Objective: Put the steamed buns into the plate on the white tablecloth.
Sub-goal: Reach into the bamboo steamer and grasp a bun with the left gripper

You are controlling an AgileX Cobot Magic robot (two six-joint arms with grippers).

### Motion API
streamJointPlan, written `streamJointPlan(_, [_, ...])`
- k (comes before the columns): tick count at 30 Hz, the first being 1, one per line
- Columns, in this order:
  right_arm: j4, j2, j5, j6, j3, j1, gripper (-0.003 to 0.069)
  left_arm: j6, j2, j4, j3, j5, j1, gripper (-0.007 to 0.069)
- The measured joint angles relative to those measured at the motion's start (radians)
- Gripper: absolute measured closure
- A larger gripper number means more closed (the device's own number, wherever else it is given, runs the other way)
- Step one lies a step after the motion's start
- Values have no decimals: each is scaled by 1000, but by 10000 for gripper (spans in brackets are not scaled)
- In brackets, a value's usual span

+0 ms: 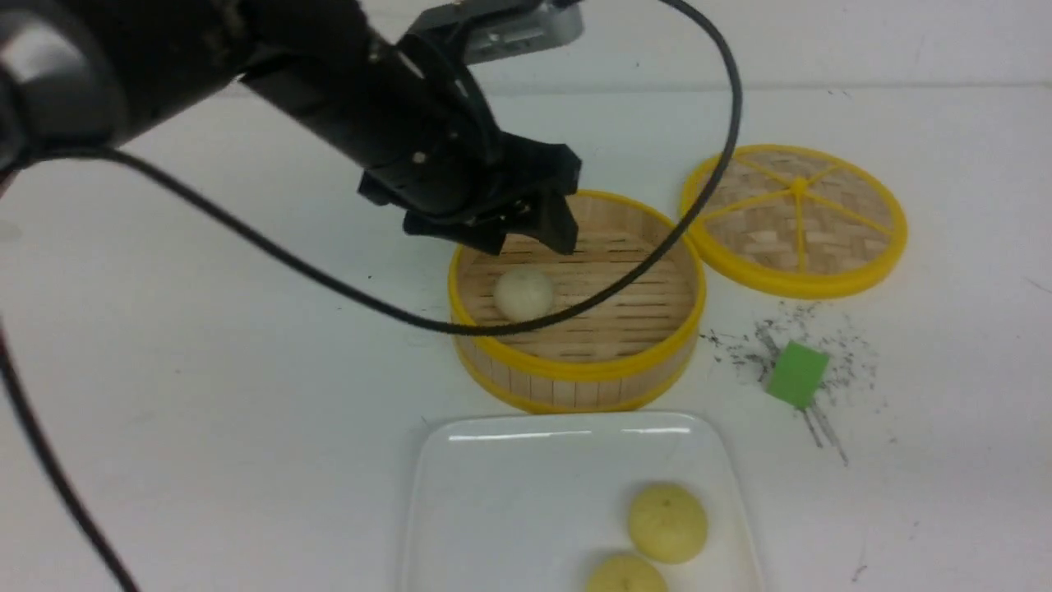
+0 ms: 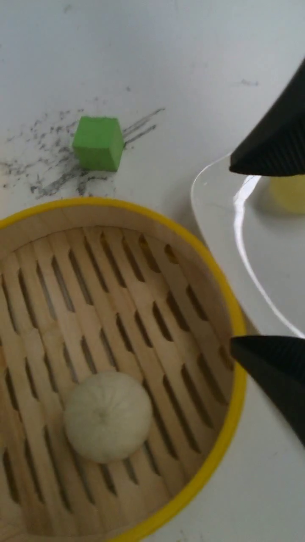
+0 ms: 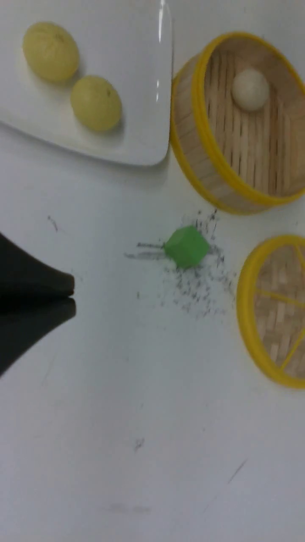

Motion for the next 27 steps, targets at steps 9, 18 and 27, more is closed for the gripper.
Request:
streamJointPlan(9, [-25, 0, 14, 32, 0, 0, 654, -192, 258, 326, -230, 24, -68, 108])
streamJointPlan(18, [-26, 0, 4, 32, 0, 0, 645, -205, 375, 429, -251, -20, -72, 109])
streamJointPlan(27, [-27, 0, 3, 32, 0, 0, 631, -205, 403, 440, -253, -29, -72, 349])
